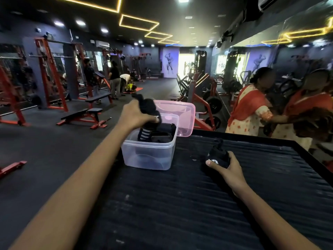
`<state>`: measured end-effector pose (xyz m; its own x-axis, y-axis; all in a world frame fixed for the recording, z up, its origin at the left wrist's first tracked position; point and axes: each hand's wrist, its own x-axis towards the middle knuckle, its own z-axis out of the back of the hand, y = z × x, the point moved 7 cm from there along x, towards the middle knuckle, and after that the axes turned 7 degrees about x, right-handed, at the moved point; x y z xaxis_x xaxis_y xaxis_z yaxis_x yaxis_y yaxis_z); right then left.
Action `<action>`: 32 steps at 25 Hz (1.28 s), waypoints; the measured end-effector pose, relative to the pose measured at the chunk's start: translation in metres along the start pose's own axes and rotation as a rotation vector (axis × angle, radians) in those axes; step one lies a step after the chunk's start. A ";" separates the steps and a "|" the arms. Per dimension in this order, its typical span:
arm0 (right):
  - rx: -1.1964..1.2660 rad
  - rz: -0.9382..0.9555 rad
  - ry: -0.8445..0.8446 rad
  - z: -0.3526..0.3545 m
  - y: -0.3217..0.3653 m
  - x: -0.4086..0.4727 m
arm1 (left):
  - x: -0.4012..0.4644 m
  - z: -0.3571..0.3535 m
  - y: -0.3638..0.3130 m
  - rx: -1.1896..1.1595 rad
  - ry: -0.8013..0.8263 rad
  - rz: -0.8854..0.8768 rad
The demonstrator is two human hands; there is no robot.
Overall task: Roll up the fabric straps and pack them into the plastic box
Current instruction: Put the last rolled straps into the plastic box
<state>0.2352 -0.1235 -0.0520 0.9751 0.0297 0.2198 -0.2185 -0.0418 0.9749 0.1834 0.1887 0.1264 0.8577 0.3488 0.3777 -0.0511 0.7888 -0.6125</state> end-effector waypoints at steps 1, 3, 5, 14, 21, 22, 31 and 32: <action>-0.006 0.004 0.002 0.000 0.001 0.000 | 0.015 0.003 0.018 0.054 0.021 0.039; -0.013 0.008 0.008 -0.002 0.002 -0.001 | 0.034 -0.001 0.045 0.144 0.082 0.096; -0.015 0.006 0.013 -0.002 0.002 -0.001 | 0.044 -0.015 0.057 0.236 0.146 0.072; -0.010 0.019 0.017 -0.003 0.005 -0.001 | 0.079 -0.045 0.068 0.348 0.248 -0.106; -0.005 0.010 0.021 -0.005 0.006 -0.003 | 0.083 -0.047 0.061 0.506 0.429 -0.154; -0.012 0.009 0.019 -0.005 0.006 -0.003 | 0.082 -0.053 0.062 0.540 0.437 -0.168; -0.030 0.003 0.017 -0.004 0.004 -0.002 | 0.079 -0.090 0.072 0.741 0.416 -0.248; -0.032 0.010 0.016 -0.004 0.005 -0.003 | 0.079 -0.089 0.074 0.745 0.387 -0.265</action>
<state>0.2311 -0.1196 -0.0478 0.9722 0.0454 0.2297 -0.2295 -0.0101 0.9733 0.2934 0.2292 0.0493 0.9950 0.0185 0.0984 -0.0309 0.9916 0.1255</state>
